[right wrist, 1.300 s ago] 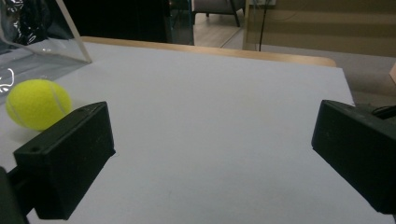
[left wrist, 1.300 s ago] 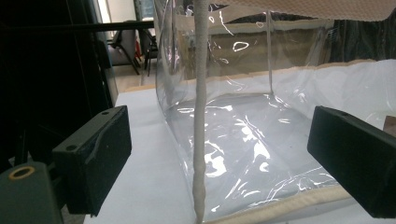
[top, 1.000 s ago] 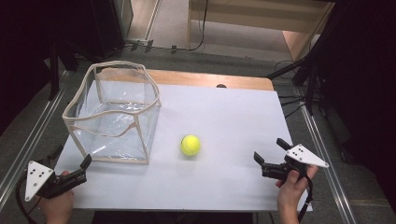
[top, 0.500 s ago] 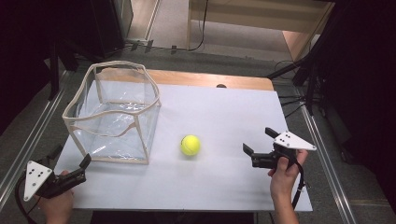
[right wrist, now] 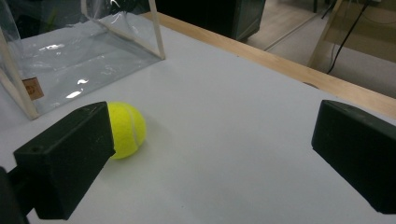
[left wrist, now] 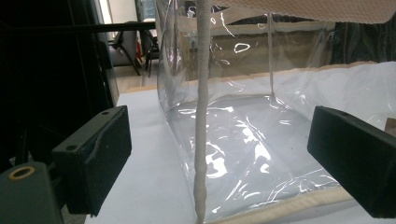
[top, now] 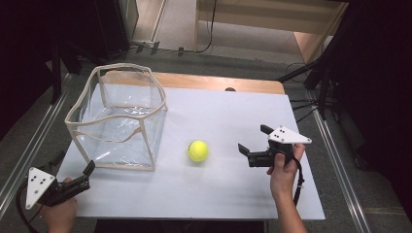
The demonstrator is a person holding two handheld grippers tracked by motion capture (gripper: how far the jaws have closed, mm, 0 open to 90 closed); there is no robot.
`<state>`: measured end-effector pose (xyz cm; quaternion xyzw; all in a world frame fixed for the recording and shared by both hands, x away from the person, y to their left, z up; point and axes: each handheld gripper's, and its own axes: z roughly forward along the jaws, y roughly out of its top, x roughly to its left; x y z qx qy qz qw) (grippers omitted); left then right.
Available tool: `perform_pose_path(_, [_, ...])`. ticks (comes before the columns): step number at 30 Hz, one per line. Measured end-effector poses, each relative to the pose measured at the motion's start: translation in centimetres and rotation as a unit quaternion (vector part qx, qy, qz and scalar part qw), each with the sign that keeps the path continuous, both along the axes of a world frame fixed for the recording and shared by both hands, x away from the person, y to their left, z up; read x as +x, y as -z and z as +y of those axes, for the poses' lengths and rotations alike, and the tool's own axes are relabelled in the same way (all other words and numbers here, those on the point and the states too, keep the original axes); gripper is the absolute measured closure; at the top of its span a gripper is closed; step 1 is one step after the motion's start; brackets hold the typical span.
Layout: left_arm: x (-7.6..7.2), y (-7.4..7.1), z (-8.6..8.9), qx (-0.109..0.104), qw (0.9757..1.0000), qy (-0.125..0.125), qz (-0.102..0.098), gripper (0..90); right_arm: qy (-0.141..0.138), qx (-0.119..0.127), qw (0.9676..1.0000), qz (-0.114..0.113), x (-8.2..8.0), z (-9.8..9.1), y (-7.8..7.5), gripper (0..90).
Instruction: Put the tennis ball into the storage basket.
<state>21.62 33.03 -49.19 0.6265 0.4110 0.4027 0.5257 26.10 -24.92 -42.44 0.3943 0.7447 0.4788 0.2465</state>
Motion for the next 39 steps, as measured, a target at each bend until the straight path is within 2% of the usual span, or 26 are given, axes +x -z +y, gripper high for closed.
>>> perform_pose_path(3, [0.0,0.0,-0.1,0.003,1.0,0.001,-0.001,6.8,-0.006,-0.005,1.0,0.002,0.6,0.6,-0.1,0.0])
perform_pose_path(8, [0.0,0.0,-0.1,0.011,0.9999,0.001,0.001,6.8,-0.028,0.005,0.9996,0.009,1.3,1.7,-0.3,0.0])
perform_pose_path(17, [0.0,0.0,-0.3,0.012,0.9999,0.0,0.001,6.8,-0.057,-0.033,0.9975,0.027,2.8,3.9,0.1,0.0])
perform_pose_path(22, [0.0,0.0,-0.3,0.012,0.9999,0.0,0.001,6.8,-0.069,-0.04,0.9962,0.035,3.3,4.8,0.2,0.0])
perform_pose_path(24, [0.0,0.0,-0.3,0.011,0.9999,0.0,0.001,6.8,-0.077,-0.049,0.995,0.042,3.7,5.3,0.2,0.0])
perform_pose_path(31, [0.0,0.0,-0.2,0.012,0.9999,0.001,0.002,6.8,-0.128,-0.076,0.9864,0.07,4.5,7.5,0.2,0.0])
perform_pose_path(39, [0.0,0.0,-0.2,0.012,0.9999,0.001,0.002,6.8,-0.15,-0.098,0.9789,0.099,5.5,9.1,0.4,0.0])
